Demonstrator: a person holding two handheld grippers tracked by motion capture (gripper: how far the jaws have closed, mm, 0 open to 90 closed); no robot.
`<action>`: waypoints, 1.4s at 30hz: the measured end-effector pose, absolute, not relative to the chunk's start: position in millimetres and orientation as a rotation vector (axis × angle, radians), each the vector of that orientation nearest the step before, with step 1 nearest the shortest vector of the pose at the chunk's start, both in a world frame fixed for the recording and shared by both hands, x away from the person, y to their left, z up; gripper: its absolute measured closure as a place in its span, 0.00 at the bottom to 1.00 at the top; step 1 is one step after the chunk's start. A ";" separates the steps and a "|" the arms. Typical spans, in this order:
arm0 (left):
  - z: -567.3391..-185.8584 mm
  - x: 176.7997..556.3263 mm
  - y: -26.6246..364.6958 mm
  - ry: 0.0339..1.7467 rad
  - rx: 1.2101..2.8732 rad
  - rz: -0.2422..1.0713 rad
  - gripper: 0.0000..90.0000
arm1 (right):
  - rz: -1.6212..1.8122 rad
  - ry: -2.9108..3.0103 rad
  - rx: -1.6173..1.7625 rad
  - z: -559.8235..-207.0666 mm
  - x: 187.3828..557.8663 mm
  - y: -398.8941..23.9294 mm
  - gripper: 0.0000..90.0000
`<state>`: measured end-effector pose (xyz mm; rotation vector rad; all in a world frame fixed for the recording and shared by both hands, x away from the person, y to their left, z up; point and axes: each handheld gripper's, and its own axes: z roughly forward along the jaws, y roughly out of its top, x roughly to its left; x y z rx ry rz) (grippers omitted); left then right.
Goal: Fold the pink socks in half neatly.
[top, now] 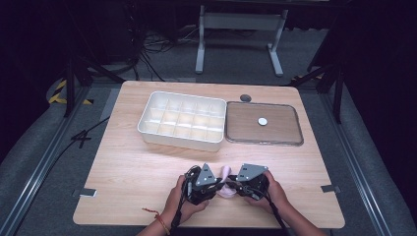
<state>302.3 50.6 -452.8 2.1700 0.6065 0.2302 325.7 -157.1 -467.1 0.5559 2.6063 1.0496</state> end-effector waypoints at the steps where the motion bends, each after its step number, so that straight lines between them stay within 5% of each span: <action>1: -452.5 301.9 50.0 0.591 2.186 0.247 0.89 | 1.051 2.602 0.557 -467.9 326.0 -156.6 0.83; 11: -455.2 301.2 47.3 0.577 2.210 0.259 0.90 | 1.114 2.590 0.587 -462.8 328.7 -166.5 0.76; 42: -460.5 296.8 32.3 0.525 2.247 0.264 0.87 | 1.061 2.631 0.629 -467.1 332.9 -176.2 0.82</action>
